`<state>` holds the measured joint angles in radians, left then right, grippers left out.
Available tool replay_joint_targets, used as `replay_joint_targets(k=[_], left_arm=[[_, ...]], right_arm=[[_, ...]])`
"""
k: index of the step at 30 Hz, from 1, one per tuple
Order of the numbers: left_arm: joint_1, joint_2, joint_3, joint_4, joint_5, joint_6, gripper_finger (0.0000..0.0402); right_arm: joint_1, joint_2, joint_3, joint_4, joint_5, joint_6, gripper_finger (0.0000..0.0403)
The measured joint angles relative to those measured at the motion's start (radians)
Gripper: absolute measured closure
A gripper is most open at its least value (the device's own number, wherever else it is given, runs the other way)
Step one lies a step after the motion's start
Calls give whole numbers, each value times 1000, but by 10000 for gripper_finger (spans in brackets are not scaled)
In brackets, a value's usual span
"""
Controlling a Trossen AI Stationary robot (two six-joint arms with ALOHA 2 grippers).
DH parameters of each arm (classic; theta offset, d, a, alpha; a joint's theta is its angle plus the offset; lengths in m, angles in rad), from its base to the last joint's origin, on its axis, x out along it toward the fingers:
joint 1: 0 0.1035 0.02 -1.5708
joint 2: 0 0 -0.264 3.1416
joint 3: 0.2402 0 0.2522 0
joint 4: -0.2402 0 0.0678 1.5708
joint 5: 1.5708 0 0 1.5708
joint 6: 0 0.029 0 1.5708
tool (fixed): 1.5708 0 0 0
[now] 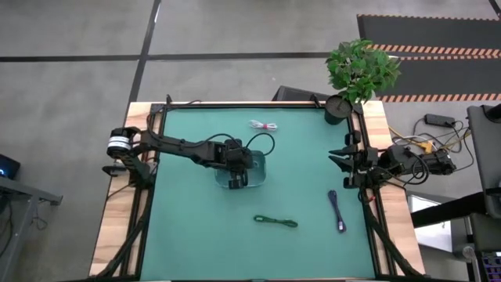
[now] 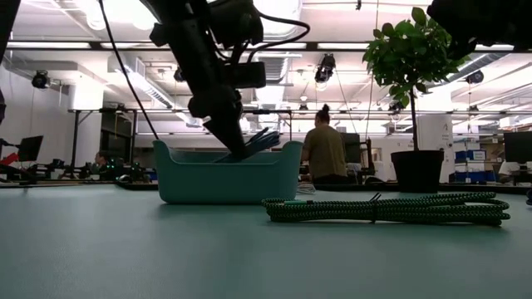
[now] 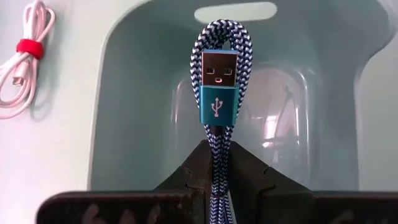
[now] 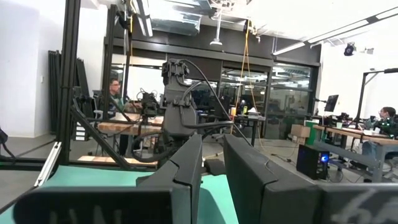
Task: Pick and place USB-C Cables
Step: Put the blue black charger cable into the green bin
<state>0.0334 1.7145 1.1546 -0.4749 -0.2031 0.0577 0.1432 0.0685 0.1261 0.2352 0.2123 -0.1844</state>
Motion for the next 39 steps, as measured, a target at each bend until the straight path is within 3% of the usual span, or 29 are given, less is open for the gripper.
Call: replay_joint_targets(k=[39], left_arm=[[26, 0, -1, 23, -49, 2, 361]], right_arm=[[0, 0, 0, -4, 0, 1, 344]])
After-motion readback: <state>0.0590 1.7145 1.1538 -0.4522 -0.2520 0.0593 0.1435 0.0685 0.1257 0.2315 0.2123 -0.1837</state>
